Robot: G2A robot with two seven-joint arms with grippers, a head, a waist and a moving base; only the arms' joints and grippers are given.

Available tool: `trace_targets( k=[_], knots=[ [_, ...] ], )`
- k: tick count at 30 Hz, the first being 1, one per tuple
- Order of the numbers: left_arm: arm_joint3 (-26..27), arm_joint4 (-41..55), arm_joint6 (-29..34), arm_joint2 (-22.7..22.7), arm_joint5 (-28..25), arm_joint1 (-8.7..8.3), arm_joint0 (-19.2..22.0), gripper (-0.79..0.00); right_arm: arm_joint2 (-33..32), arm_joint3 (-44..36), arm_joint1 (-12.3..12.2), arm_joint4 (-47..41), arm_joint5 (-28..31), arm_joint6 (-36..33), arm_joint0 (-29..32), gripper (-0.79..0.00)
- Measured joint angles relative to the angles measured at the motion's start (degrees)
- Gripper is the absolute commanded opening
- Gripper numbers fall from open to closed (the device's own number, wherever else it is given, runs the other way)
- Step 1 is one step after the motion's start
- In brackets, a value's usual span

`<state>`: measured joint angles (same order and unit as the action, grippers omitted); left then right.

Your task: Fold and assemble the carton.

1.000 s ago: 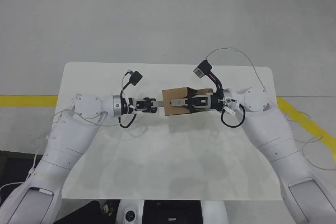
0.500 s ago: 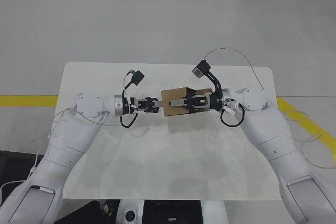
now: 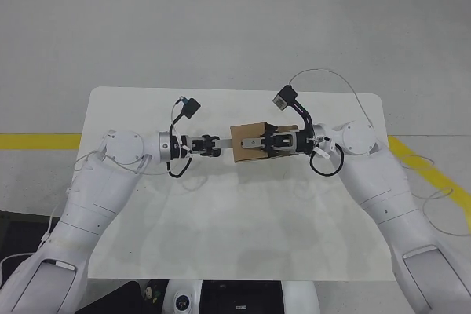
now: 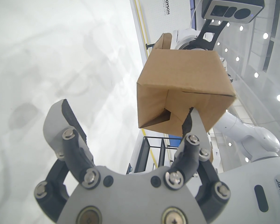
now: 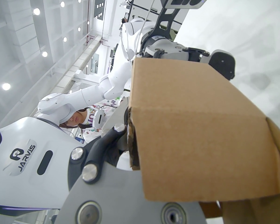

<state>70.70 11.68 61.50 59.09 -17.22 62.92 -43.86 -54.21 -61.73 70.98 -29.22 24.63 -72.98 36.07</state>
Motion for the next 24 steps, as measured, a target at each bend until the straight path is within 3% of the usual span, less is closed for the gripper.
trace_targets(
  k=[10, 24],
  knots=[
    [0.89, -2.86, 0.01, 2.54, -0.02, -1.05, -1.88, 0.0, 0.61, -0.11, 0.41, -0.68, -0.3, 0.19, 0.51, -0.785],
    [2.4, -3.54, -0.87, -0.37, 0.33, -0.29, -1.23, 0.0, 1.21, -0.42, 0.94, -0.58, -0.35, 0.29, 0.28, -0.785]
  ],
)
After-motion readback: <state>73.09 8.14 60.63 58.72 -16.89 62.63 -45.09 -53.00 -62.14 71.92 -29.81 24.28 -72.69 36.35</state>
